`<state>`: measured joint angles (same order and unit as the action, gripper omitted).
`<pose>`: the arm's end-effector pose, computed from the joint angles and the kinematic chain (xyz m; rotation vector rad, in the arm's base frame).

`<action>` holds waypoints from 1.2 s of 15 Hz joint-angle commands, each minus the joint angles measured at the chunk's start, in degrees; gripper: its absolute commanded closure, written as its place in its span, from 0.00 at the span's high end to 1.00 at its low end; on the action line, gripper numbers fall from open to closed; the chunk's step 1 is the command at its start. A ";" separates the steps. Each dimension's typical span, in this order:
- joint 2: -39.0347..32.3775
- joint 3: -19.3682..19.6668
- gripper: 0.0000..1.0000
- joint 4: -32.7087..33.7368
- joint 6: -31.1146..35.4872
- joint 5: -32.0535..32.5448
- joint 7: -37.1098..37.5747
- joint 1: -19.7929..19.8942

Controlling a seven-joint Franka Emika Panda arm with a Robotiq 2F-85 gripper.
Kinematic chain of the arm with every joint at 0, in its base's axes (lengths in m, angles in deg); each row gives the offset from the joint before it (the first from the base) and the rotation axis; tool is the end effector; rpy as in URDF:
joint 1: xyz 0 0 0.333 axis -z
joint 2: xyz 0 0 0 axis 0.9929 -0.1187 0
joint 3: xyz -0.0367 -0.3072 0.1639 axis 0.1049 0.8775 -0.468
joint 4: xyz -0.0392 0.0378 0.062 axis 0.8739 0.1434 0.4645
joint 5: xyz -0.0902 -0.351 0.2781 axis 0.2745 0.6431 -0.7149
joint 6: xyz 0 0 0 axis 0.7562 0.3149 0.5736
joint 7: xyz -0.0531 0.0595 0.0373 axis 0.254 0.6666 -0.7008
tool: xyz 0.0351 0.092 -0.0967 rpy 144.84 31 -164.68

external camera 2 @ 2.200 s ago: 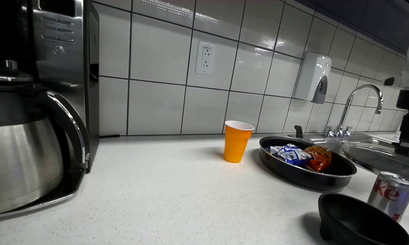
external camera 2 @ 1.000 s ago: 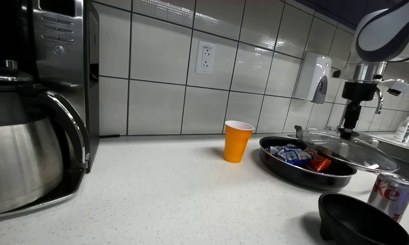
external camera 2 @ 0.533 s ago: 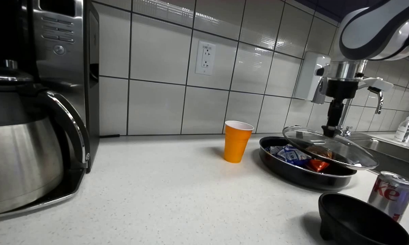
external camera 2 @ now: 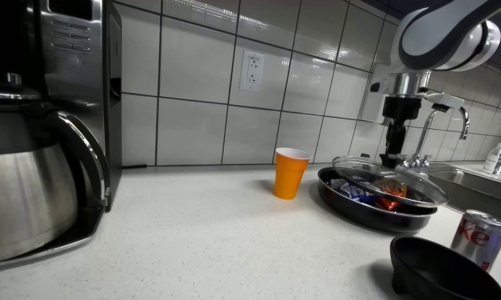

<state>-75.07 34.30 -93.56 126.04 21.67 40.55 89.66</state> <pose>0.6402 -0.1095 0.3027 2.8664 0.9930 -0.0913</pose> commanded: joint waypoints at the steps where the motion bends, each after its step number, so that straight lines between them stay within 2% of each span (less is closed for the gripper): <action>1: 0.98 -1.18 0.39 2.48 -4.08 0.67 -1.48 -0.88; 7: 0.99 -1.79 0.39 1.85 -4.40 1.14 -1.25 -2.14; 18: 0.60 -1.90 0.39 1.46 -3.94 0.72 -1.64 -2.07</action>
<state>-75.44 32.92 -93.22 123.63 21.96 40.41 87.23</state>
